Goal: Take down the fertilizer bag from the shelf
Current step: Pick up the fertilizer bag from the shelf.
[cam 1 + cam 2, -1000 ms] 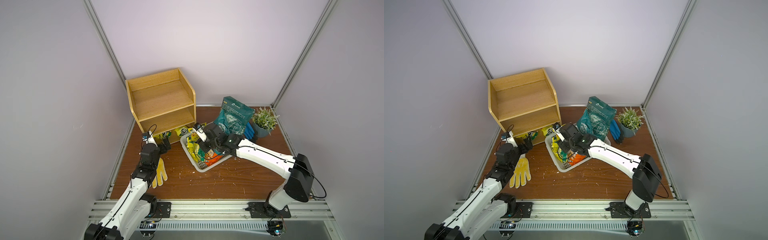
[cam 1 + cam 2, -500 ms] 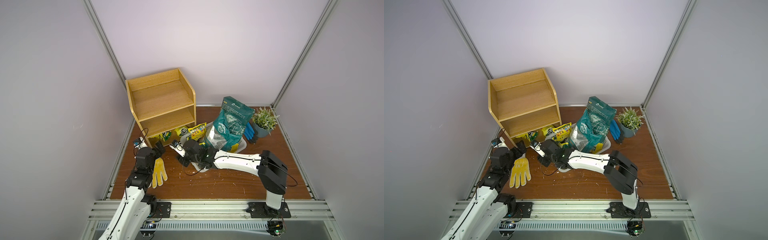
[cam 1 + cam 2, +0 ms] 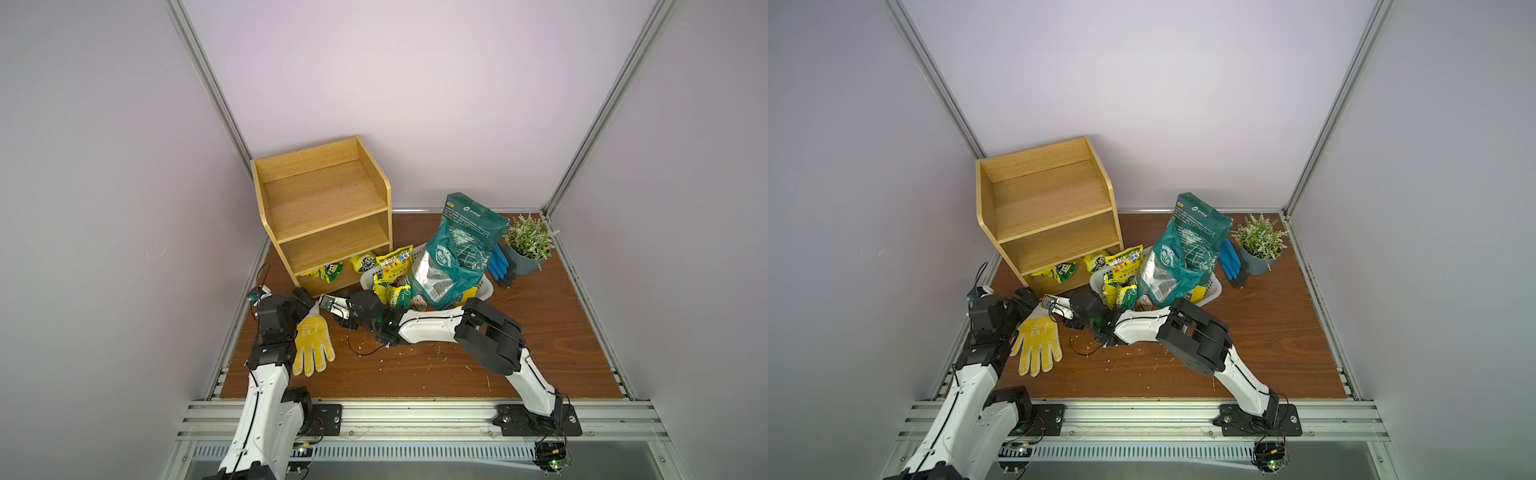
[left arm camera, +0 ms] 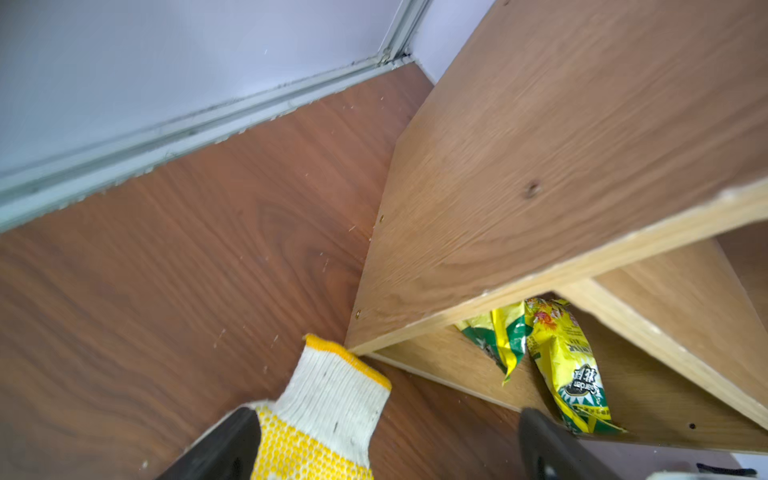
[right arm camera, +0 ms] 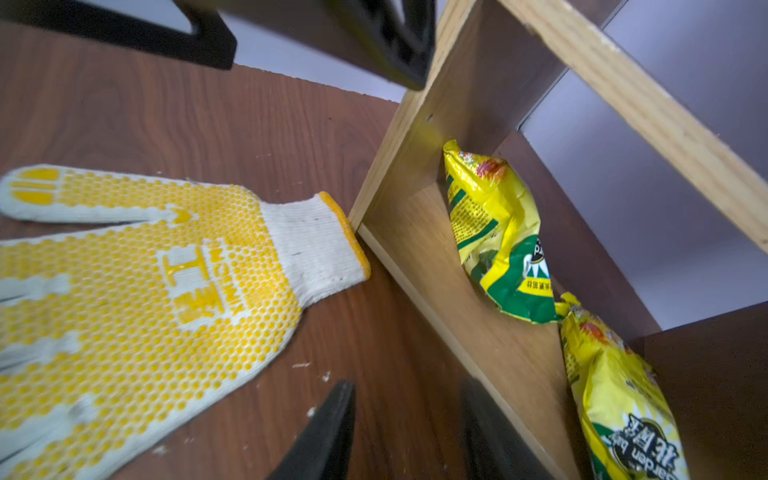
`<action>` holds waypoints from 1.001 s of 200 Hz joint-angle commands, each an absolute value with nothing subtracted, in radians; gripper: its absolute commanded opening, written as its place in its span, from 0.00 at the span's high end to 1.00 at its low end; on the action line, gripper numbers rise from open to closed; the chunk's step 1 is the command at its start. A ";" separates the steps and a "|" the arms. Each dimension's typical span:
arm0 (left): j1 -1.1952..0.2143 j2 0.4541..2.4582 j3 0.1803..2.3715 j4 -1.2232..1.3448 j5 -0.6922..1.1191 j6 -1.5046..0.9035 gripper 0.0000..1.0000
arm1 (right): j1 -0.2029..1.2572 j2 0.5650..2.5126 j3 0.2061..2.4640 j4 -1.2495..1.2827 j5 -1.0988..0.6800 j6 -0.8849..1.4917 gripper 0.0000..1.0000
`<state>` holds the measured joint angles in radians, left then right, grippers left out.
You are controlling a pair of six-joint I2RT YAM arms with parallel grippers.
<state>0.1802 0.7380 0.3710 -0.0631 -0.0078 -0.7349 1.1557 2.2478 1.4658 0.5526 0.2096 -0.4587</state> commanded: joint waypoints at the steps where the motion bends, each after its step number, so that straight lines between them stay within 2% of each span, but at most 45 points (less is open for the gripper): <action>1: 0.193 0.735 0.392 -0.014 0.000 -0.658 0.00 | 1.165 2.293 1.545 0.735 0.260 -0.564 0.52; 61: 0.193 0.708 0.375 0.017 0.007 -0.647 0.00 | 1.157 2.439 1.712 0.782 0.425 -0.616 0.51; 127: 0.194 0.699 0.358 0.025 0.000 -0.671 0.00 | 1.125 2.531 1.829 0.727 0.450 -0.576 0.52; 153: 0.195 0.704 0.368 0.010 -0.019 -0.667 0.00 | 1.111 2.580 1.892 0.705 0.466 -0.544 0.57; 175: 0.195 0.708 0.373 0.000 -0.040 -0.667 0.00 | 1.105 2.598 1.916 0.679 0.448 -0.530 0.66; 188: 0.195 0.710 0.377 -0.008 -0.059 -0.664 0.00 | 1.105 2.594 1.916 0.655 0.423 -0.514 0.67; 200: 0.195 0.711 0.389 -0.045 -0.115 -0.664 0.00 | 1.107 2.582 1.902 0.634 0.411 -0.493 0.63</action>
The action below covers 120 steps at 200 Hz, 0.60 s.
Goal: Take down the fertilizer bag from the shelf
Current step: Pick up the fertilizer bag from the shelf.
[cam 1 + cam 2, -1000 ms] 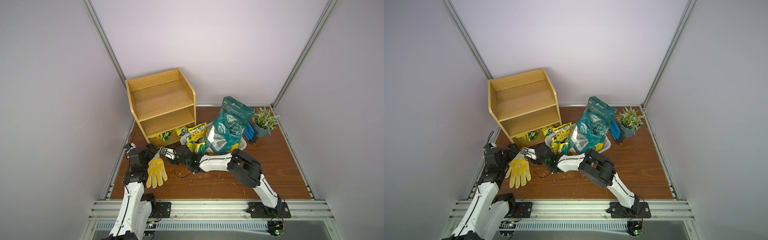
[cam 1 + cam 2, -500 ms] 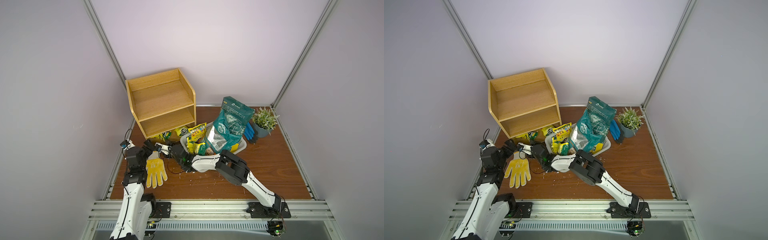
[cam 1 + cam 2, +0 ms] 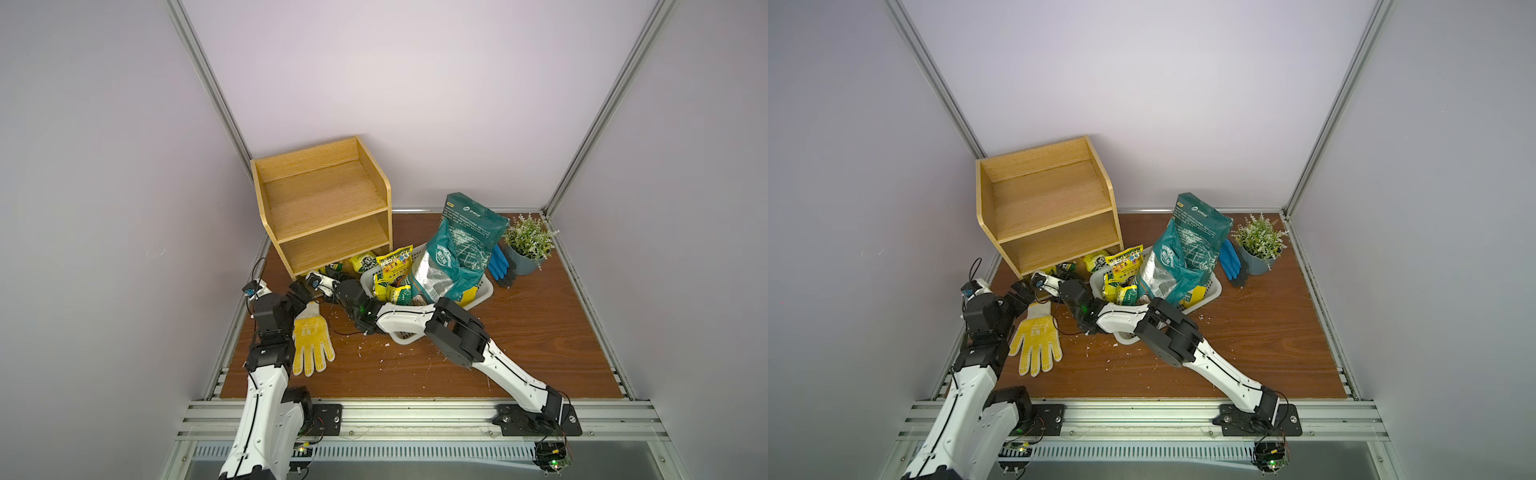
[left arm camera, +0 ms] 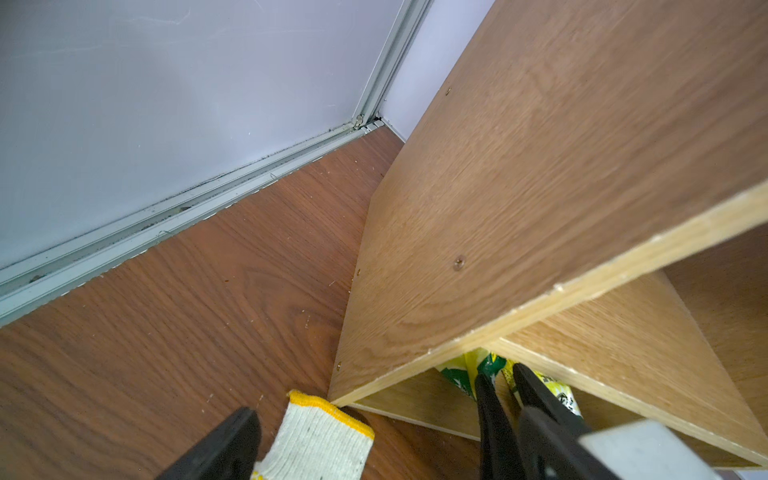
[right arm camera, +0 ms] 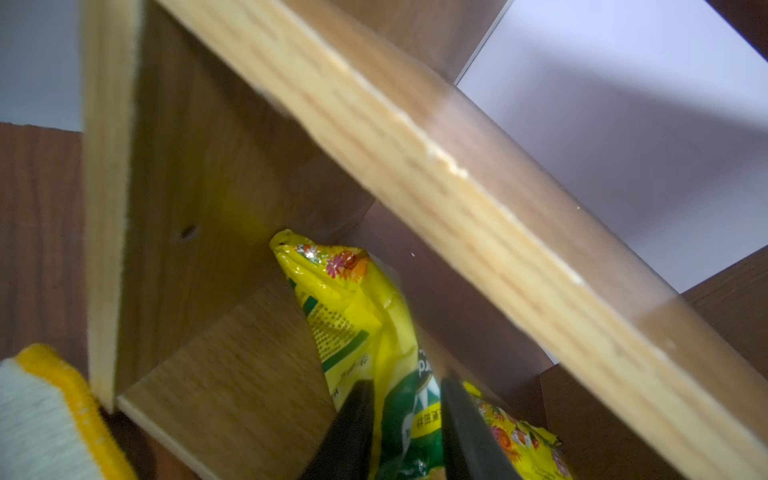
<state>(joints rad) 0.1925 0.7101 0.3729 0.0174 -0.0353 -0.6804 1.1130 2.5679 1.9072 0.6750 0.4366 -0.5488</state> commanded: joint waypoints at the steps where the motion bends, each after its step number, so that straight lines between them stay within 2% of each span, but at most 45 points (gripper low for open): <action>1: 0.194 0.710 0.390 -0.050 -0.123 -0.664 0.00 | 1.107 2.581 1.901 0.633 0.410 -0.492 0.63; 15: 0.194 0.709 0.410 -0.140 -0.273 -0.698 0.00 | 1.110 2.554 1.848 0.646 0.415 -0.472 0.58; 34: 0.212 0.689 0.419 -0.245 -0.440 -0.779 0.00 | 1.119 2.513 1.753 0.707 0.424 -0.468 0.57; 81: 0.239 0.672 0.375 -0.179 -0.312 -0.800 0.00 | 1.136 2.519 1.733 0.711 0.443 -0.518 0.56; 120: 0.279 0.683 0.384 -0.164 -0.326 -0.775 0.00 | 1.138 2.537 1.762 0.655 0.431 -0.563 0.57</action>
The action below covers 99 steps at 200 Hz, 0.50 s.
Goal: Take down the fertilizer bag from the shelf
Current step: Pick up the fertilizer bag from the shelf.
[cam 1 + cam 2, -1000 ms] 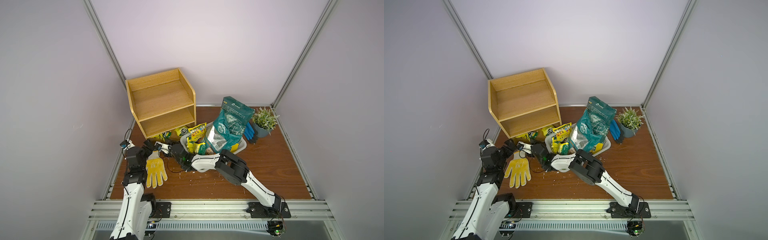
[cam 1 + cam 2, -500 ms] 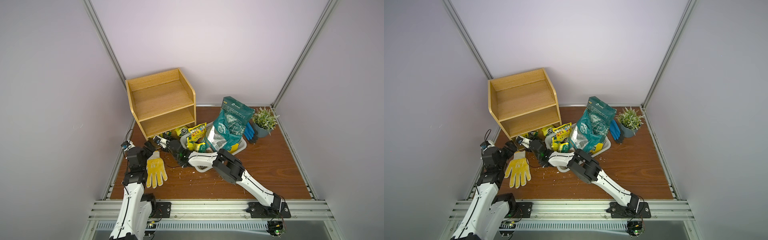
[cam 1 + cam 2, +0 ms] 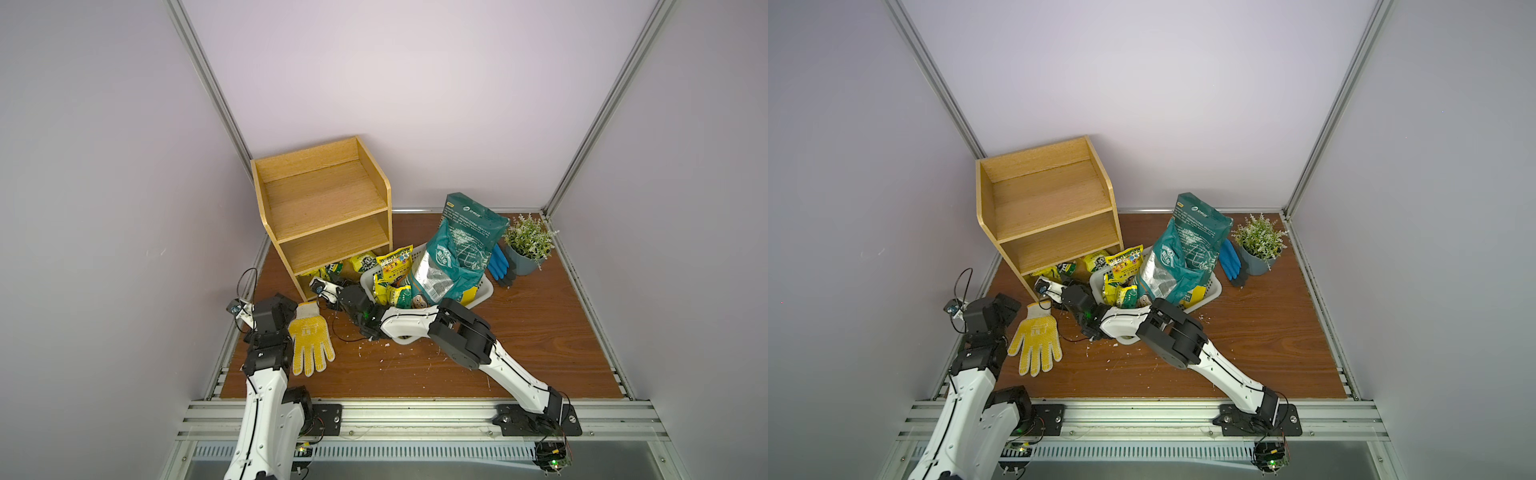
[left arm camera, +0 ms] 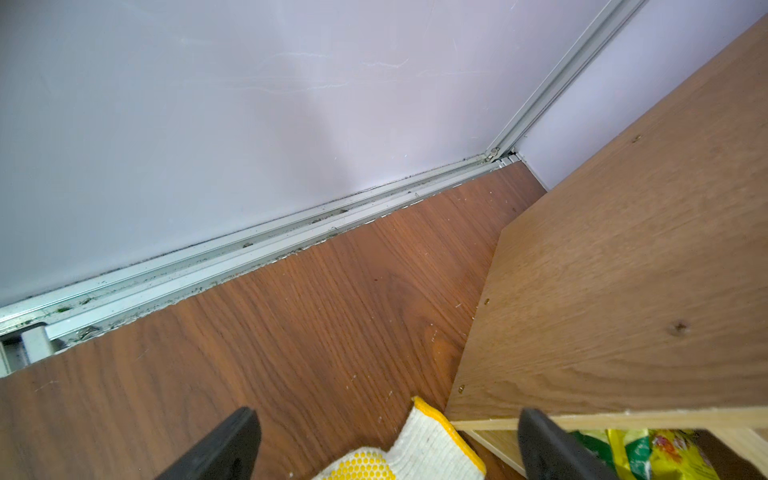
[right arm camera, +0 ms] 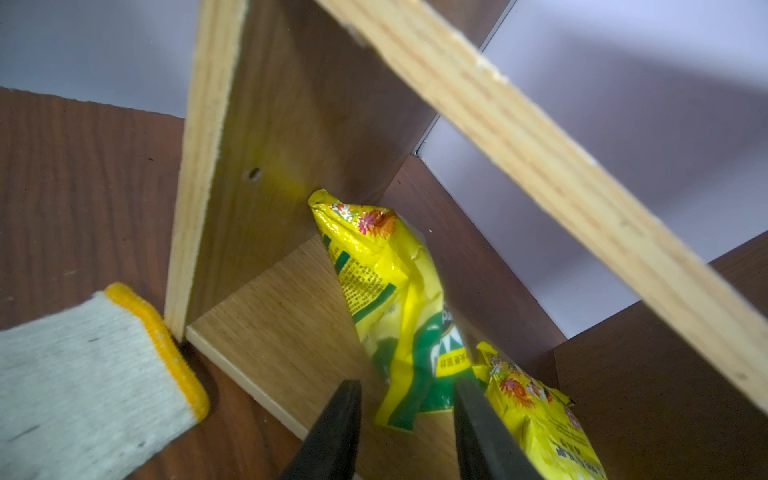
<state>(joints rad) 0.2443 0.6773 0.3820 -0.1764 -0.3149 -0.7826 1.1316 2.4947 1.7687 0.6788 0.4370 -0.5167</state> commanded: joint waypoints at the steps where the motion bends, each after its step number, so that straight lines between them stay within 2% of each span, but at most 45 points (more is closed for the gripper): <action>1: 0.281 0.683 0.384 -0.162 -0.326 -0.776 0.00 | 1.139 2.536 1.761 0.656 0.430 -0.568 0.57; 34: 0.306 0.698 0.383 -0.127 -0.294 -0.789 0.00 | 1.127 2.559 1.768 0.656 0.425 -0.726 0.57; 74: 0.309 0.703 0.423 -0.137 -0.284 -0.825 0.00 | 1.099 2.650 1.952 0.546 0.423 -0.769 0.57; 99: 0.309 0.698 0.454 -0.148 -0.290 -0.820 0.00 | 1.097 2.685 2.020 0.476 0.431 -0.768 0.65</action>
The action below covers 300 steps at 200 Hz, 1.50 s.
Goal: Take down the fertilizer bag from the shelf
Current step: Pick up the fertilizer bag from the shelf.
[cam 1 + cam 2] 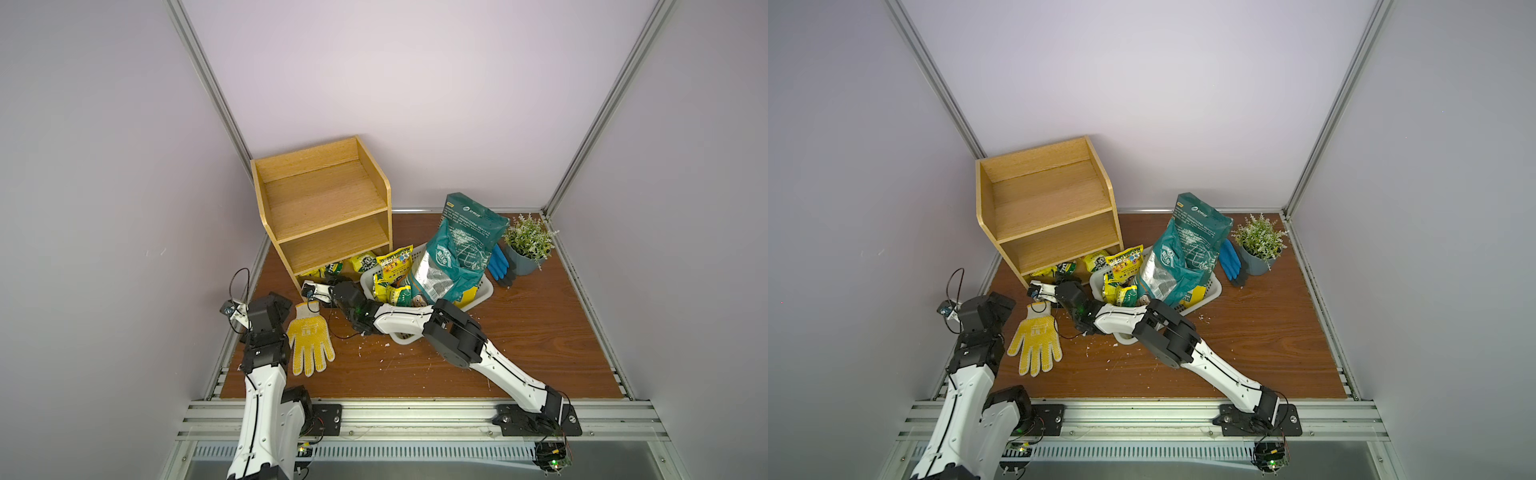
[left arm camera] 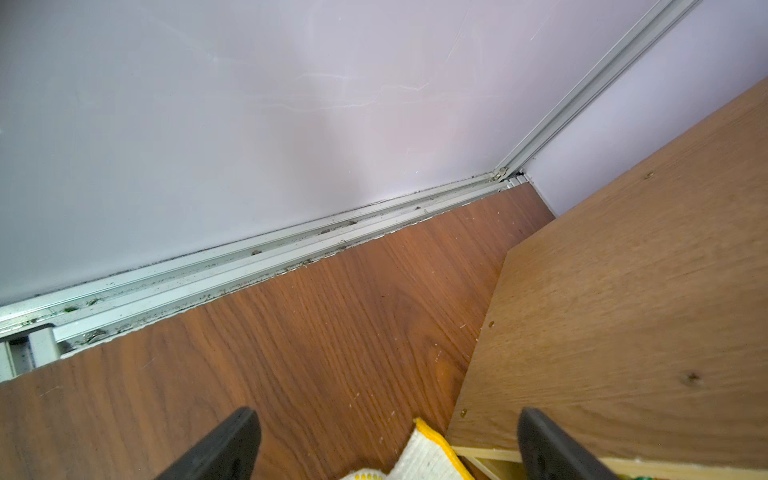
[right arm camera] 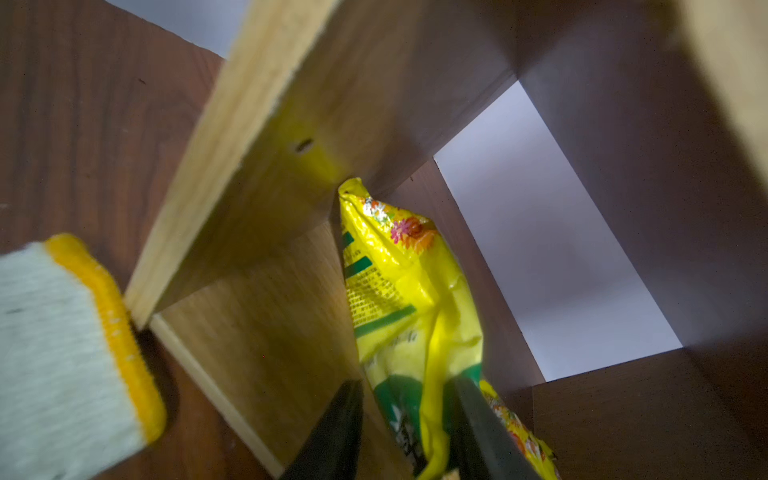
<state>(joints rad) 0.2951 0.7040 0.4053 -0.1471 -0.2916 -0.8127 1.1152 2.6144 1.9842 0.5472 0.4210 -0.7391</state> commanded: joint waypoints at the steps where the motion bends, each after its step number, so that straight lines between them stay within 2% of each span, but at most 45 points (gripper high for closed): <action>1: 0.309 0.698 0.456 -0.148 -0.290 -0.820 0.00 | 1.097 2.686 2.021 0.476 0.432 -0.768 0.65; 14: 0.310 0.694 0.461 -0.147 -0.291 -0.818 0.00 | 1.097 2.687 2.018 0.477 0.442 -0.771 0.76; 31: 0.310 0.693 0.455 -0.141 -0.284 -0.828 0.00 | 1.098 2.681 2.019 0.488 0.446 -0.774 0.94; 42: 0.309 0.692 0.447 -0.138 -0.278 -0.837 0.00 | 1.101 2.673 2.026 0.494 0.439 -0.765 1.00; 82: 0.310 0.682 0.419 -0.118 -0.275 -0.809 0.00 | 1.113 2.580 2.041 0.454 0.339 -0.616 1.00; 118: 0.310 0.666 0.391 -0.069 -0.251 -0.756 0.00 | 1.116 2.403 1.886 0.506 0.228 -0.420 1.00; 160: 0.310 0.666 0.368 0.017 -0.148 -0.763 0.00 | 1.116 2.260 1.705 0.588 0.187 -0.346 1.00; 224: 0.296 0.667 0.371 0.078 -0.020 -0.743 0.00 | 1.124 2.100 1.579 0.592 0.137 -0.279 1.00; 300: 0.234 0.613 0.407 -0.032 0.037 -0.629 0.00 | 1.123 1.880 1.432 0.572 0.067 -0.195 1.00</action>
